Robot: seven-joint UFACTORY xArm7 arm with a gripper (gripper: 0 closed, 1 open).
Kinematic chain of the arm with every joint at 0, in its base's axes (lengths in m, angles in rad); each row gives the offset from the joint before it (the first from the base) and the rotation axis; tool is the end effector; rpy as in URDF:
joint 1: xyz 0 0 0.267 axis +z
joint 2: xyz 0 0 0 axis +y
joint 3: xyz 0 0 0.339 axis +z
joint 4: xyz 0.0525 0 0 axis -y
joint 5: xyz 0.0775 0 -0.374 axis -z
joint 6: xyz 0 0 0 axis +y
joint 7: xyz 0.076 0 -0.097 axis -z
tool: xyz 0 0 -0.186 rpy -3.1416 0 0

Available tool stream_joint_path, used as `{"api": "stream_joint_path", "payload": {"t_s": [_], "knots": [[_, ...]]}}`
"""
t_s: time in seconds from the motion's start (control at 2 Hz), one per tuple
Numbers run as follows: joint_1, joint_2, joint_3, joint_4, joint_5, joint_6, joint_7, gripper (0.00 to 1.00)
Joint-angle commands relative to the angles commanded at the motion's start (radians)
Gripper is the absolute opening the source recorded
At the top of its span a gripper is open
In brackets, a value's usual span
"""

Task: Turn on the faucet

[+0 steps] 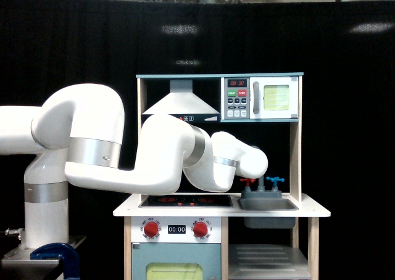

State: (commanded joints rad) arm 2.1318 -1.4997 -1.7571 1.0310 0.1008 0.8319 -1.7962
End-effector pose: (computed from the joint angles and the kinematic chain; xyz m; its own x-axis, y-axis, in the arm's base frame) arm 0.4327 0.3218 0.1786 -0.0018 0.0349 0.9994 0.9397 0.3419 -0.0103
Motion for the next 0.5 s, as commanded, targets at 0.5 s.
{"api": "stream_joint_path", "payload": {"t_s": [0.5], "knots": [[0.128, -0.052, 0.003, 0.14, -0.04, 0.003, 0.028, 1.0]]}}
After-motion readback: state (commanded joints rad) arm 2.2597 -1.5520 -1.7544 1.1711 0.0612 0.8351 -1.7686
